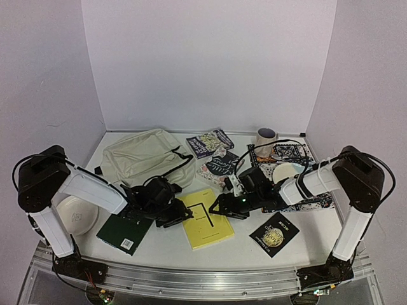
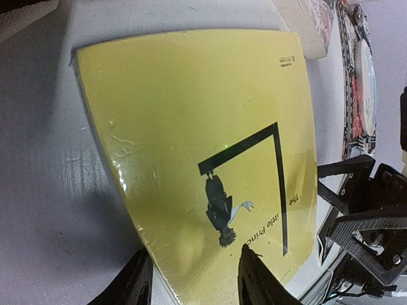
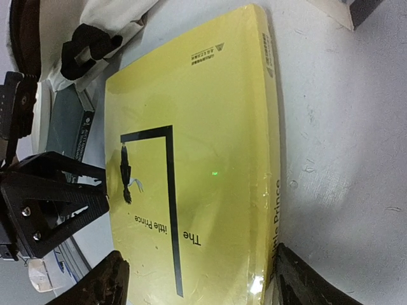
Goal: Pack the student bag
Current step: Grab the book at the center of the board.
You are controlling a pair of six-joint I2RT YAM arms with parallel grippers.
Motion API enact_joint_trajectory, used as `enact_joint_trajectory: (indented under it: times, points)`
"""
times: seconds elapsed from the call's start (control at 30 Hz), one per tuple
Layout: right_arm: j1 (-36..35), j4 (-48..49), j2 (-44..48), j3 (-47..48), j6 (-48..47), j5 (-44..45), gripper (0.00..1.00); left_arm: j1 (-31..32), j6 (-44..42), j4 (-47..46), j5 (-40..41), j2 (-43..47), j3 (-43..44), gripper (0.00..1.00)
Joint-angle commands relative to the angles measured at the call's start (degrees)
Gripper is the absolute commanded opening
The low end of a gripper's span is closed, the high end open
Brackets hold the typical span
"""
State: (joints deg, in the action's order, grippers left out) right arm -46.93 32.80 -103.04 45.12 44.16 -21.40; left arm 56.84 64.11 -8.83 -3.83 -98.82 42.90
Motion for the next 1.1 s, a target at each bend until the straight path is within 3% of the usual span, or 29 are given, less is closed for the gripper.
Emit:
enact_joint_trajectory:
  times: [0.0,0.33,0.7,0.87,1.0,1.07]
  points:
    - [-2.5,12.4,3.5,3.6,2.4,-14.6,0.71,1.7,3.7,-9.9,-5.1,0.6,-0.8,0.45]
    - [-2.5,17.0,4.5,0.8,4.1,-17.6,0.48,1.7,5.9,-13.1,-2.0,2.1,-4.4,0.47]
    - [-2.5,21.5,1.0,2.0,5.6,-19.6,0.36,1.7,7.7,-19.1,-1.5,3.7,-7.2,0.47]
    - [-2.4,21.5,0.1,1.8,5.9,-18.4,0.23,1.7,8.0,-19.4,-1.3,4.3,-8.0,0.49]
    - [-1.0,21.5,2.0,-0.3,5.8,-17.2,0.03,1.5,7.4,-19.4,-0.2,6.1,-9.4,0.54]
    - [0.0,21.5,3.8,-1.5,5.5,-16.8,0.0,1.3,6.8,-19.4,0.2,7.1,-10.2,0.58]
